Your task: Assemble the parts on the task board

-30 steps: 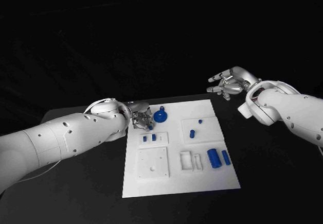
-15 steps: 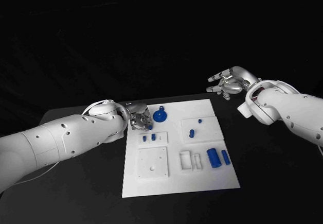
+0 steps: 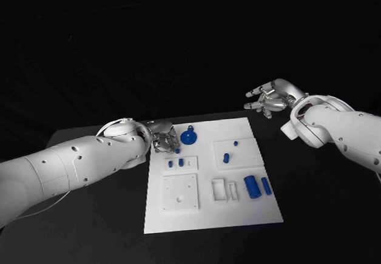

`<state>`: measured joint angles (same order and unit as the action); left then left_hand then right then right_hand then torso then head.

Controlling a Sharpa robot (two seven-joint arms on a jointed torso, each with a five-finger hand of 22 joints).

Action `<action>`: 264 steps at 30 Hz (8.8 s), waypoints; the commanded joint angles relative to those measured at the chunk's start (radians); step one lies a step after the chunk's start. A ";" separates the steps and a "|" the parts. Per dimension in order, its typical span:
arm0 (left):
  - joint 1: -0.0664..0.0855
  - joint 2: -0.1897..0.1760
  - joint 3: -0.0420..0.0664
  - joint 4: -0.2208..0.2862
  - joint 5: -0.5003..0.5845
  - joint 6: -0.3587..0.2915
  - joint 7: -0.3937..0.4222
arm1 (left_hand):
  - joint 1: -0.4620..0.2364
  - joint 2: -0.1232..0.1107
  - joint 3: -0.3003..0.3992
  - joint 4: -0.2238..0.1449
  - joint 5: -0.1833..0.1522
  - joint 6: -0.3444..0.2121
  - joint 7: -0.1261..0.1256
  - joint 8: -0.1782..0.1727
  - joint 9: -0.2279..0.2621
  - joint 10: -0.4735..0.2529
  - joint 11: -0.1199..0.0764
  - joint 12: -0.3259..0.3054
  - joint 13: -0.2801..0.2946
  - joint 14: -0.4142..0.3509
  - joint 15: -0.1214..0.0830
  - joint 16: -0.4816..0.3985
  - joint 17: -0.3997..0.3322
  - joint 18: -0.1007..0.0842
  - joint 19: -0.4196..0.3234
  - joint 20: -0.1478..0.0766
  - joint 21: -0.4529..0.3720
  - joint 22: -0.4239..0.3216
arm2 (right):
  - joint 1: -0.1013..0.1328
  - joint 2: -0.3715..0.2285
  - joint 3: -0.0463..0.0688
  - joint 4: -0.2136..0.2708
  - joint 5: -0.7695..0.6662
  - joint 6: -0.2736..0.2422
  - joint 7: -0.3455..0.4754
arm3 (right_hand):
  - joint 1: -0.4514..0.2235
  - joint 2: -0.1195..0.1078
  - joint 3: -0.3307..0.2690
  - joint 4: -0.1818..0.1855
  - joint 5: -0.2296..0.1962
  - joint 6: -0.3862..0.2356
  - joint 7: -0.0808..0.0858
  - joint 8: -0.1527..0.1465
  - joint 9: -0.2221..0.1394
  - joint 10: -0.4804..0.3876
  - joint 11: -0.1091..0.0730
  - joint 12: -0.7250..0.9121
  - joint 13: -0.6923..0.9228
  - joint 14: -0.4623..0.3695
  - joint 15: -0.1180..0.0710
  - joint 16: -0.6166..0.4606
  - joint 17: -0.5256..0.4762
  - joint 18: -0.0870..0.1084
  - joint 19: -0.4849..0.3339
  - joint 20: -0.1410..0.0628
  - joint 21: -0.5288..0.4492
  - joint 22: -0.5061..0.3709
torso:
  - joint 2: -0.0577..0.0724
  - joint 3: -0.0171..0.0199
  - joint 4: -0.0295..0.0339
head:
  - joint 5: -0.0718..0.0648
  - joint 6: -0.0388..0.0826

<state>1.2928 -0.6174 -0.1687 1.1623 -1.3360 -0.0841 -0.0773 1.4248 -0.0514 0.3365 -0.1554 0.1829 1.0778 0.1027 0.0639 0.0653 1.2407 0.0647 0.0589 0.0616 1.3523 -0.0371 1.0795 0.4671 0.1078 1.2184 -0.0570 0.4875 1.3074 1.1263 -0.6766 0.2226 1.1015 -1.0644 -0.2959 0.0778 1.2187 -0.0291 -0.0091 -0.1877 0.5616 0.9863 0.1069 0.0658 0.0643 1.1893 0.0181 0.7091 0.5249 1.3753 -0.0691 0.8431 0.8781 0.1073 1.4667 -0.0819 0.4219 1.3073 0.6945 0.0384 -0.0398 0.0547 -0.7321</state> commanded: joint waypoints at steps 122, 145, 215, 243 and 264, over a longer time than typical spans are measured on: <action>0.000 -0.098 0.029 0.046 0.934 -0.239 0.358 | -0.032 0.001 -0.122 0.114 -0.087 0.001 0.027 0.000 0.005 -0.109 0.061 0.000 -0.003 -0.233 0.165 -1.019 -0.402 -0.029 -0.184 0.169 -0.416 -1.058 | -0.107 0.032 -0.099 0.190 -0.823 -0.022 -0.334 | 0.052 -0.102 0.758 -0.071 -0.513 0.277 -0.029 -0.001 0.017 0.205 0.002 -0.636 -0.450 -0.001 0.006 -0.008 -0.021 0.025 0.034 -0.005 -0.003 0.026 | 0.000 -0.0013 0.0003 | -0.002 0.015; 0.000 -0.099 0.029 0.033 0.944 -0.238 0.353 | -0.005 0.014 -0.184 0.164 -0.107 -0.002 0.026 0.000 0.005 -0.112 0.062 0.001 -0.003 -0.235 0.167 -1.019 -0.401 -0.028 -0.163 0.172 -0.414 -1.151 | -0.106 0.017 -0.078 0.220 -0.835 -0.077 -0.320 | 0.076 -0.089 0.716 -0.060 -0.513 0.288 -0.032 -0.001 0.011 0.214 0.000 -0.640 -0.456 0.006 0.004 -0.013 -0.013 0.017 0.038 -0.009 0.013 0.032 | 0.000 -0.0013 -0.0007 | -0.003 0.014; 0.001 -0.047 0.029 0.038 1.024 -0.369 0.359 | -0.009 0.013 -0.157 0.165 -0.067 0.003 0.025 0.000 0.004 -0.102 0.058 0.000 -0.003 -0.220 0.161 -1.018 -0.401 -0.024 -0.140 0.163 -0.391 -1.177 | -0.206 0.127 -0.128 0.423 -0.805 -0.024 -0.275 | 0.069 -0.081 0.705 -0.076 -0.513 0.289 -0.032 -0.001 0.011 0.215 -0.001 -0.641 -0.457 0.012 0.002 -0.030 0.000 0.017 0.041 -0.011 0.013 0.033 | 0.000 -0.0026 -0.0002 | 0.193 -0.074; 0.001 -0.044 0.029 0.029 1.027 -0.356 0.353 | -0.012 0.011 -0.151 0.164 -0.056 0.002 0.025 0.000 0.004 -0.104 0.059 0.001 -0.003 -0.222 0.161 -1.018 -0.401 -0.024 -0.144 0.164 -0.389 -1.175 | -0.218 0.126 -0.136 0.439 -0.806 -0.003 -0.269 | 0.068 -0.079 0.702 -0.079 -0.513 0.289 -0.032 -0.002 0.011 0.216 -0.001 -0.641 -0.457 0.013 0.002 -0.032 0.000 0.017 0.041 -0.011 0.012 0.032 | 0.000 -0.0024 0.0002 | 0.211 -0.086; 0.001 -0.044 0.029 0.027 1.027 -0.354 0.352 | -0.014 0.011 -0.149 0.164 -0.056 0.002 0.026 0.000 0.005 -0.105 0.059 0.001 -0.003 -0.223 0.162 -1.018 -0.401 -0.023 -0.147 0.165 -0.387 -1.173 | -0.219 0.133 -0.144 0.433 -0.808 0.000 -0.266 | 0.067 -0.076 0.699 -0.082 -0.513 0.289 -0.032 -0.001 0.011 0.215 -0.001 -0.641 -0.457 0.014 0.002 -0.034 0.002 0.016 0.041 -0.011 0.013 0.031 | 0.000 -0.0026 -0.0004 | 0.220 -0.091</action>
<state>1.2927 -0.6636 -0.1405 1.1880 -0.3148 -0.4488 0.2683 1.4157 -0.0367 0.1821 0.0087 0.1285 1.0807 0.1285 0.0638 0.0693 1.1380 0.1250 0.0627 0.0595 1.1309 0.1199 0.0649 0.0653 0.0696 1.0775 0.1090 0.0988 0.1336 0.9089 -0.5455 0.0795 1.5353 -1.8591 -0.3079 -0.1971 1.2886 -0.1145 0.6885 -0.2677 0.0415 1.2704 0.0729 0.0635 0.0756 1.3319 0.0374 0.0638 0.0670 1.3858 -0.0649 0.8151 0.8795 0.1060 1.4686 -0.0873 0.4294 1.3075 0.6939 0.0358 -0.0400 0.2749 -0.8232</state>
